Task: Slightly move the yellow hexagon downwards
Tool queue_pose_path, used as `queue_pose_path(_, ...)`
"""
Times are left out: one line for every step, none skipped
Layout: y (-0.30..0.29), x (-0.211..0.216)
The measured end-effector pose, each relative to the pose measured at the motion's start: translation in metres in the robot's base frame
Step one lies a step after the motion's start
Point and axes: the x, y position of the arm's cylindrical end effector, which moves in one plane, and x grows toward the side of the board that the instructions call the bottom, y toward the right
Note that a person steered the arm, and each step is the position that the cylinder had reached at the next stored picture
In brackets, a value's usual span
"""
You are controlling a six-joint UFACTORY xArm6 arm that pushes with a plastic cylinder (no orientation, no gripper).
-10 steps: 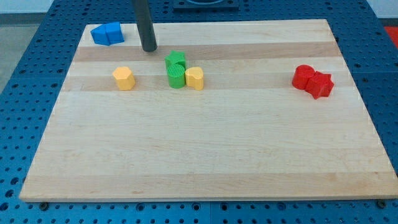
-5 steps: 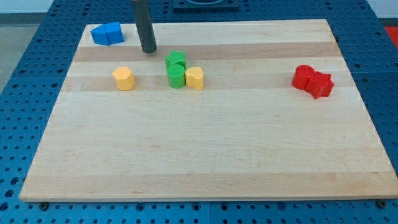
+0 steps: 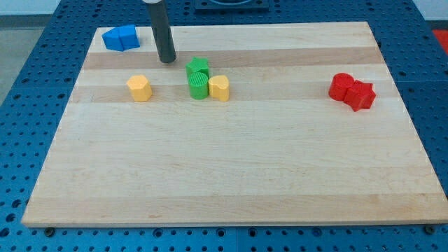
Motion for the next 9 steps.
queue_pose_path(0.0,0.002)
queue_pose_path(0.0,0.004)
queue_pose_path(0.0,0.005)
queue_pose_path(0.0,0.006)
queue_pose_path(0.0,0.006)
queue_pose_path(0.0,0.007)
queue_pose_path(0.0,0.009)
queue_pose_path(0.0,0.013)
queue_pose_path(-0.002,0.018)
